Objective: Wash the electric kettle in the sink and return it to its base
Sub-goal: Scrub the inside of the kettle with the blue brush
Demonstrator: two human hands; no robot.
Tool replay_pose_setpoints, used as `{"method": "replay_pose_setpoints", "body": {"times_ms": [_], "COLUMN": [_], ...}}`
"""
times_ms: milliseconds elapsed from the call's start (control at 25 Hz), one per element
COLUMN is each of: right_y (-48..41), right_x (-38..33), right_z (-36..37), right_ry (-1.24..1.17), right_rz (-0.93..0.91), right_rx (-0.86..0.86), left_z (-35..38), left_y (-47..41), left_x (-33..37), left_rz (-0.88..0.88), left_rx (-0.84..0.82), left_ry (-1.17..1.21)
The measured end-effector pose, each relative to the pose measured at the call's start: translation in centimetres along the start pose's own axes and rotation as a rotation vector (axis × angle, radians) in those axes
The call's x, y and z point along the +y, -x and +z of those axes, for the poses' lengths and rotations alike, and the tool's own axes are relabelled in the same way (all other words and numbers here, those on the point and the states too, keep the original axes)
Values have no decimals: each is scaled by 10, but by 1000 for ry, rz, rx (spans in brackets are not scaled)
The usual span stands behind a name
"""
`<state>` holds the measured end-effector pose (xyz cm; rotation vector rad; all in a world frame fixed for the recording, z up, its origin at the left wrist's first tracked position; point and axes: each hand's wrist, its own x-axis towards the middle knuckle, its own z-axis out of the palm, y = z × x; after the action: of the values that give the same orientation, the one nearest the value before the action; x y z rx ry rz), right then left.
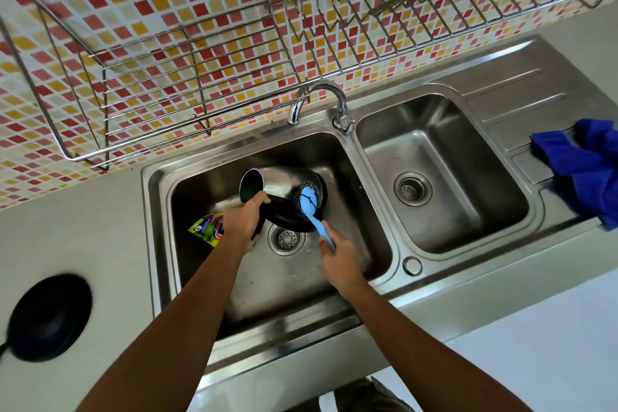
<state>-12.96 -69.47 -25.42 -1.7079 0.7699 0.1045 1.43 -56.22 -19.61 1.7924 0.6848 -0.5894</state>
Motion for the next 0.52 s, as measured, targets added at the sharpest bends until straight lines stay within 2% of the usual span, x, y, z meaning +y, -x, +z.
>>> {"method": "replay_pose_setpoints", "body": {"times_ms": [120, 160, 280, 320, 360, 480, 520], "right_y": [-16, -16, 4, 4, -1, -17, -15], "right_x": [5, -1, -19, -15, -9, 6, 4], "right_z": [-10, -12, -3, -2, -6, -20, -20], "right_ry": [-48, -32, 37, 50, 84, 166, 148], "right_rz": [201, 153, -180, -204, -162, 122, 82], "right_rx": [79, 73, -56, -86, -54, 93, 83], "left_z": [5, 7, 7, 4, 1, -2, -1], "left_y": [3, 4, 7, 6, 7, 9, 10], "left_x": [-1, -2, -2, -2, -4, -12, -14], "left_rz": [34, 57, 77, 78, 77, 102, 111], "left_rx": [-35, -33, -1, 7, 6, -6, 0], "left_ry": [-50, -69, -76, -75, -73, -85, -84]}}
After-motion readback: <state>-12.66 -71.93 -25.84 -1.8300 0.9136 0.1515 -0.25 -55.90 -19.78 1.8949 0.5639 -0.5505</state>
